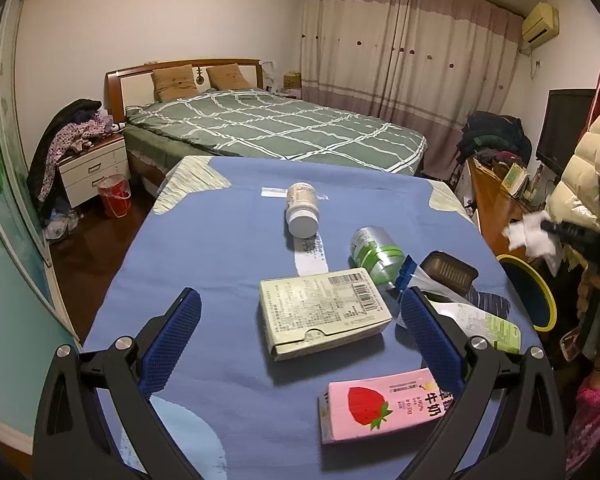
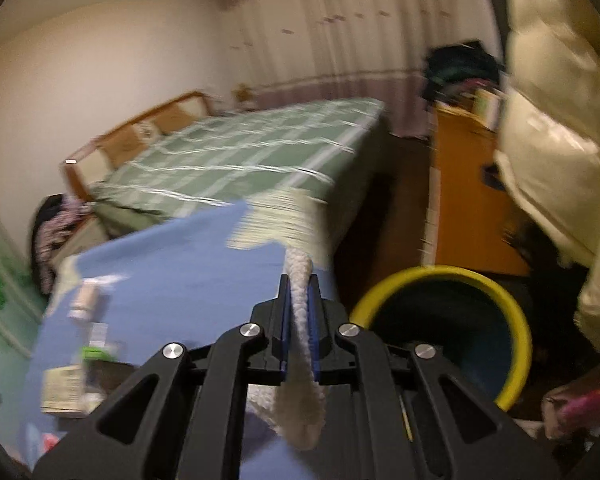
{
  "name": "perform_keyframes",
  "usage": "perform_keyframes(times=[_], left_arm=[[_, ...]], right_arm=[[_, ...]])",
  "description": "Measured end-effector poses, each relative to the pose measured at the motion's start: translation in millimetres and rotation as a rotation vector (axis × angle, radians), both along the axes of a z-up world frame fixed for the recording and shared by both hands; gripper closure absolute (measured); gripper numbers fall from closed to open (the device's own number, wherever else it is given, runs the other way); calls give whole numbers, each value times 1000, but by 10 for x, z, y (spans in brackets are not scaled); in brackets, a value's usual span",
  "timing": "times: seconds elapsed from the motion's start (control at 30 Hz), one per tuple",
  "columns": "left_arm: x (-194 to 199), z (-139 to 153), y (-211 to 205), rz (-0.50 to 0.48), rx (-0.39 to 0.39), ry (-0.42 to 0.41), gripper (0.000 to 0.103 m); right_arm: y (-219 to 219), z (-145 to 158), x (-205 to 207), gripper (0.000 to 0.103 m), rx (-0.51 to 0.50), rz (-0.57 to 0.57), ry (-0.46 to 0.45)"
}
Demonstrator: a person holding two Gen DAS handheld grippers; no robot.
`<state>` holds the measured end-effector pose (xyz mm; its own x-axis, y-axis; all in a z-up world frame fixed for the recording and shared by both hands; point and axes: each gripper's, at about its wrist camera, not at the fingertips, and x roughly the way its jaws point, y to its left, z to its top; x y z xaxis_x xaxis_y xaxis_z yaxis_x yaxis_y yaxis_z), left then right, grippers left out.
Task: Collect trash
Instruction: 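Carry the white tissue over the yellow-rimmed bin and open the right gripper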
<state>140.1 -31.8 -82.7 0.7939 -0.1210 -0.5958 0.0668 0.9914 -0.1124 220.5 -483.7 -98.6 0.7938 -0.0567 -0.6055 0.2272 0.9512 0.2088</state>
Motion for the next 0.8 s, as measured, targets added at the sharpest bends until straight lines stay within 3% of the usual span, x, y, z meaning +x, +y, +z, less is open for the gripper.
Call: perform_keyframes(times=[0.2,0.27,0.33,0.37,0.57,0.67,0.8], left_arm=[[39,-41,-210,-38,13,13,5],[38,-56,-286,-52,25,18,5],[44,-73,-359,-65,34,23,5],[45,-83,-403,-76,39,27,5],[4,-178,-585,-140,55,48,5],[-65,-335,-628,-195,21,98,5],[-133,-585,-631,-205,38,159,5]], right_arm=[[-670,-480,70,92,-2,-148,99],[-820,-629,100,85,-2,-178,132],[-909,-721,124,61,-9,-209,150],[-946,-760,129,58,-7,-218,153],[-975,-836,46,56,32,-202,143],[-854,-777,15,55,25,-179,127],[-739,-678,46,53,30,-157,111]])
